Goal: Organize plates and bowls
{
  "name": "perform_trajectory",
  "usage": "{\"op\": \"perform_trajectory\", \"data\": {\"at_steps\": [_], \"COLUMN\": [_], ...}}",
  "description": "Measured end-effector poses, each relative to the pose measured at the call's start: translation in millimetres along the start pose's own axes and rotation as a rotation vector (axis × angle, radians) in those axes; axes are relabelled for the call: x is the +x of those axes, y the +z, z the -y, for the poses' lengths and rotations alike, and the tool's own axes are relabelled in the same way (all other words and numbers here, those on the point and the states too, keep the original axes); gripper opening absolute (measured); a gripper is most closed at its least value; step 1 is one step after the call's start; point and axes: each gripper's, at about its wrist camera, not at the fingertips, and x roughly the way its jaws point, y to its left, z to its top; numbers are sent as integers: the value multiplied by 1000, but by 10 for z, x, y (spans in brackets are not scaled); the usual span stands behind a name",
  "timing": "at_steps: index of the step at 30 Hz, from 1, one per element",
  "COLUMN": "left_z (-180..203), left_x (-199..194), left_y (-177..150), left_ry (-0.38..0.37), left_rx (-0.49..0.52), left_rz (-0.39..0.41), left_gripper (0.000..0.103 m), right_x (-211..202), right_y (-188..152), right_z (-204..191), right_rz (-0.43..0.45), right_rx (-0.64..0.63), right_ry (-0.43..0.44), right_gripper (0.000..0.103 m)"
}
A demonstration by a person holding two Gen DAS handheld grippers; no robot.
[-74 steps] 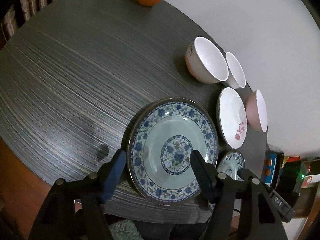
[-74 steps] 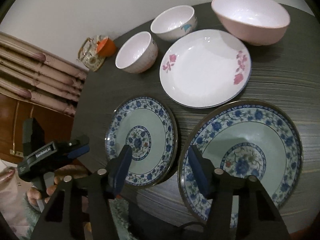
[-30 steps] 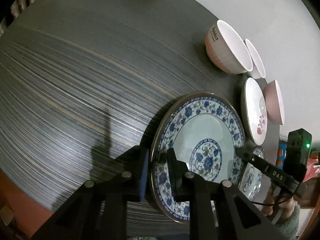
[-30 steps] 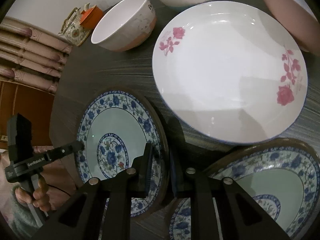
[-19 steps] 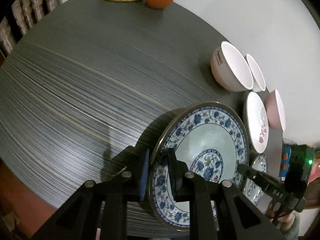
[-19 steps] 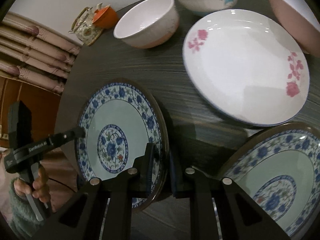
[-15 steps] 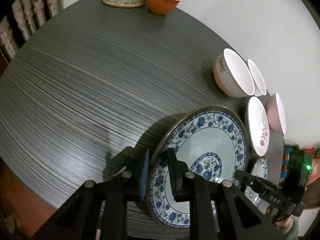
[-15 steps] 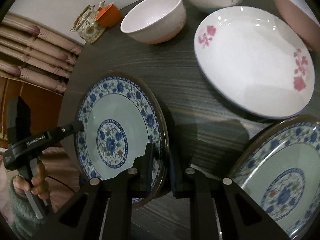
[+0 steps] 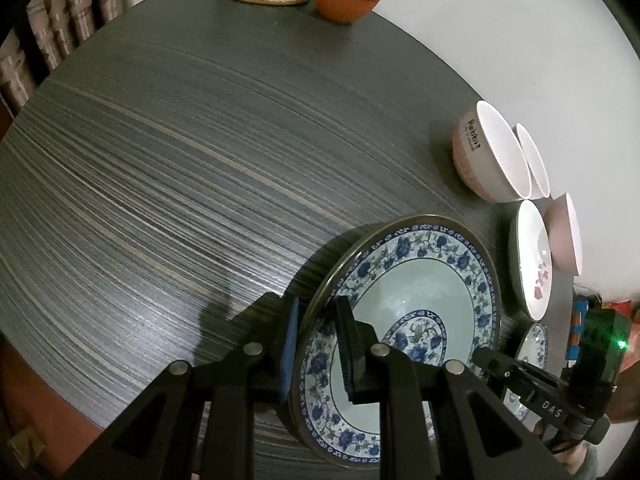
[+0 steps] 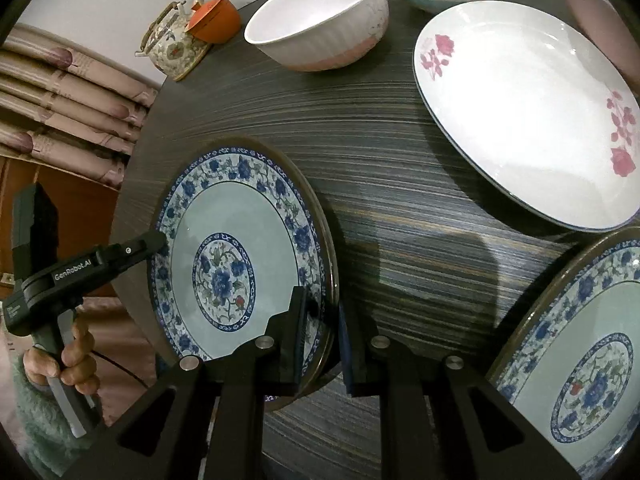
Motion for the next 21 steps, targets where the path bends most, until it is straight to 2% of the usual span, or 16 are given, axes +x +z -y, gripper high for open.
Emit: {"op": "perform_trajectory", "data": {"at_steps": [7, 16, 18, 21], "left_z": [20, -14, -33, -55], "left_x": [90, 95, 77, 30], "left_y": [34, 82, 85, 91], "left_ry": [21, 9, 14, 50], "left_rx": [0, -25, -28, -33], "left_rz": [-5, -2, 0, 9], "left_gripper": [19, 19, 20, 25], "right_x": [39, 56, 54, 26], "right_y": [-11, -25, -31, -46], "right_z": [-17, -4, -16, -44], "right_rz": [3, 4, 3, 13], "right_rx": [6, 8, -6, -21], "right_ry": [-9, -2, -7, -21], "right_gripper": [15, 17, 19, 31]}}
